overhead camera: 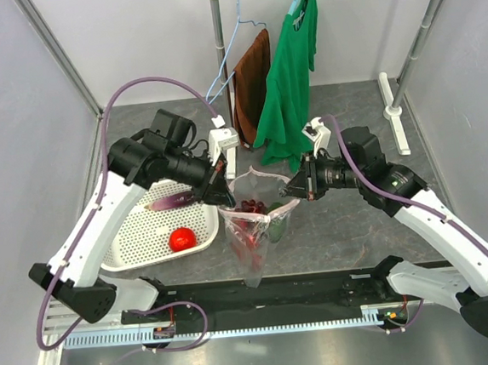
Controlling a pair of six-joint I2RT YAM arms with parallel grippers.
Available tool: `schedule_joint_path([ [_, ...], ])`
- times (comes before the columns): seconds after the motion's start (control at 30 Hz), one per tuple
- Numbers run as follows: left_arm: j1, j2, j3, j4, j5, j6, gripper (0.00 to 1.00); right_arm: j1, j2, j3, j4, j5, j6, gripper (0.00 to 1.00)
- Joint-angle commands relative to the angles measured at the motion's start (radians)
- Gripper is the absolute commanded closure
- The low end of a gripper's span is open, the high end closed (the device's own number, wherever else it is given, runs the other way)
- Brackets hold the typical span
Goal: Place the food in the zip-top bag and seal the zipper
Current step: Adjust the zipper food storage bag at the center of the board.
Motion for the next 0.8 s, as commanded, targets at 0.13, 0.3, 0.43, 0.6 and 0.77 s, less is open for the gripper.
schedule_joint_path([
  [0.13, 0.155, -0.008, -0.114, 0.180, -0.045, 0.000, 0.68, -0.004, -0.047, -0.028, 0.048, 0.030, 0.003, 1.00],
  [0.3, 0.168, -0.105, -0.165, 0.254, -0.012, -0.061, 0.46, -0.003, -0.047, -0.009, 0.065, 0.016, 0.005, 1.00],
  [0.43, 0.233, -0.160, -0.173, 0.268, -0.084, -0.078, 0.27, -0.004, -0.037, 0.042, 0.080, -0.001, 0.017, 1.00],
  [0.6, 0.347, -0.214, -0.261, 0.262, -0.194, 0.064, 0.04, -0.004, -0.022, 0.083, 0.077, -0.004, 0.020, 1.00],
  [0.77, 0.502, -0.176, -0.367, 0.268, -0.155, 0.288, 0.00, -0.004, -0.027, 0.066, 0.073, 0.001, 0.020, 1.00],
])
